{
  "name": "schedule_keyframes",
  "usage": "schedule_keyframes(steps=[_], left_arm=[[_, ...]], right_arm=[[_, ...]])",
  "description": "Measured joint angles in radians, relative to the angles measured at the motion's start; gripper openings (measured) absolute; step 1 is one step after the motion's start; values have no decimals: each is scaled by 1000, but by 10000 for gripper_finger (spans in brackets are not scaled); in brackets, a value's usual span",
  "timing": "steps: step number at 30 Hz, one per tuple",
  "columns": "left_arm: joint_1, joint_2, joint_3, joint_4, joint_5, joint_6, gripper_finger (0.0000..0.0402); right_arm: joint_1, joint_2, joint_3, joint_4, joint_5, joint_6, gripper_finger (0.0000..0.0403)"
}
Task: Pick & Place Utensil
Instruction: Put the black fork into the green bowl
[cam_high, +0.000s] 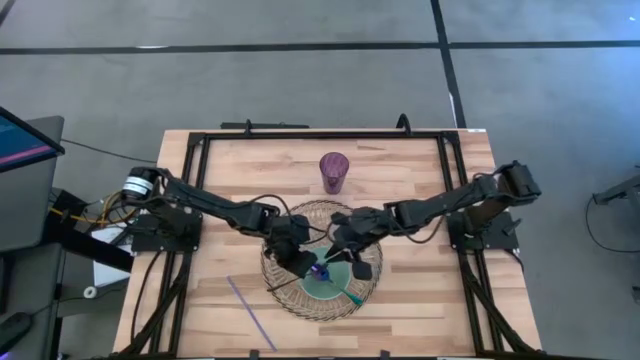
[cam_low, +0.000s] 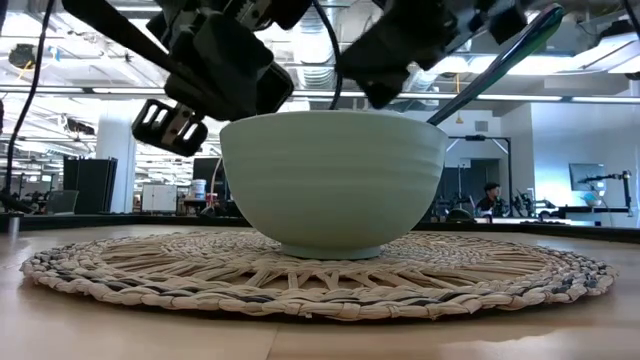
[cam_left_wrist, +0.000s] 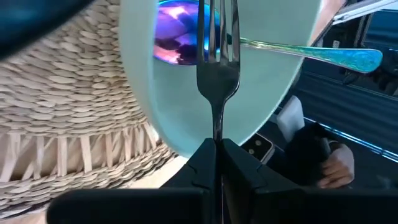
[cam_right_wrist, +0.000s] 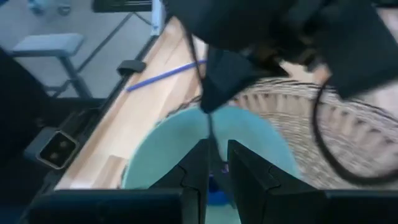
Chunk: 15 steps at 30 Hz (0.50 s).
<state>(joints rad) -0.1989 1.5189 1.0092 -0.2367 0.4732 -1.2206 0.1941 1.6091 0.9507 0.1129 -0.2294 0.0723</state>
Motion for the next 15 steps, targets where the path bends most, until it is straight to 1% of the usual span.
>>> schedule_keyframes(steps=[2,5,10,15], left_arm=[[0,6,0,4,3,0,15],[4,8,0,8,3,6,15],[14,8,0,15,4,5,15],[23,8,0,26,5,-47,15]], right_arm=[[-7,28,13,-9,-39,0,52],[-8,67,35,-5,-59,0,52],[-14,138,55,-12,-59,0,52],[-21,192,79,-13,-59,-1,52]])
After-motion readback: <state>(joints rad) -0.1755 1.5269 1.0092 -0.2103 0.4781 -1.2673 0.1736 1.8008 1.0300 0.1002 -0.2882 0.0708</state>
